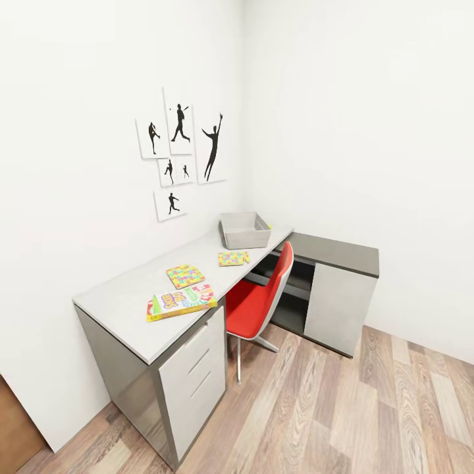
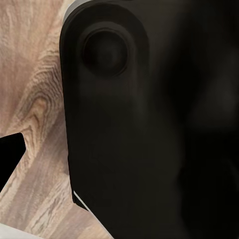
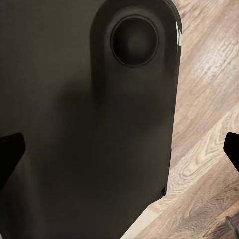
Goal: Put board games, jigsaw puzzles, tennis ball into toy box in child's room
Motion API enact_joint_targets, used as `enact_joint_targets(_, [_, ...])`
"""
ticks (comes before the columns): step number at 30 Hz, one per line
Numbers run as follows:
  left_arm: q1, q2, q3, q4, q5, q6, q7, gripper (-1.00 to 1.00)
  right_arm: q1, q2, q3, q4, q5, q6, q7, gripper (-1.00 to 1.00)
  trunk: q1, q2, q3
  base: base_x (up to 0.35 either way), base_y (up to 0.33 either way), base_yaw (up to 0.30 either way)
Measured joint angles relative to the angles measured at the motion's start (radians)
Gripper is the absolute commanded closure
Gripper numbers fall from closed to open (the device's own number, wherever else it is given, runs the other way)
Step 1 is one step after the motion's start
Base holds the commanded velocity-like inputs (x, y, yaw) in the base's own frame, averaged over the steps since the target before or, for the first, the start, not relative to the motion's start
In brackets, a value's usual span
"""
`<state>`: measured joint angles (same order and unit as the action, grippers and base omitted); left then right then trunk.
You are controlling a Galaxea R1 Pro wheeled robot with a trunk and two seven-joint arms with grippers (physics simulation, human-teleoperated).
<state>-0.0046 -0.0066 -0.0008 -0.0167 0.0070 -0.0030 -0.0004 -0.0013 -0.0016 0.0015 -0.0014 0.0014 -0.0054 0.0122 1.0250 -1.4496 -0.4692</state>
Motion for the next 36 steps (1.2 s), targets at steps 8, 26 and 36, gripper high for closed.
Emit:
enact_joint_targets(8, [0.005, 0.006, 0.000, 0.000, -0.003, 0.001, -0.002, -1.00, -0.023, 0.013, 0.001, -0.008, 0.000, 0.002, -0.003, -1.00, 0.000, 0.000, 0.000, 0.000, 0.000, -0.055])
enact_joint_targets(26, [0.013, 0.014, 0.002, 0.000, -0.005, 0.002, -0.006, -1.00, -0.063, 0.032, 0.007, -0.024, 0.003, 0.005, -0.007, -1.00, 0.000, 0.000, 0.000, 0.000, 0.000, -0.235])
enact_joint_targets(36, [0.013, 0.015, 0.002, 0.000, -0.006, 0.002, -0.006, -1.00, -0.065, 0.032, 0.008, -0.025, 0.003, 0.005, -0.008, -1.00, 0.000, 0.000, 0.000, 0.000, 0.000, -0.280])
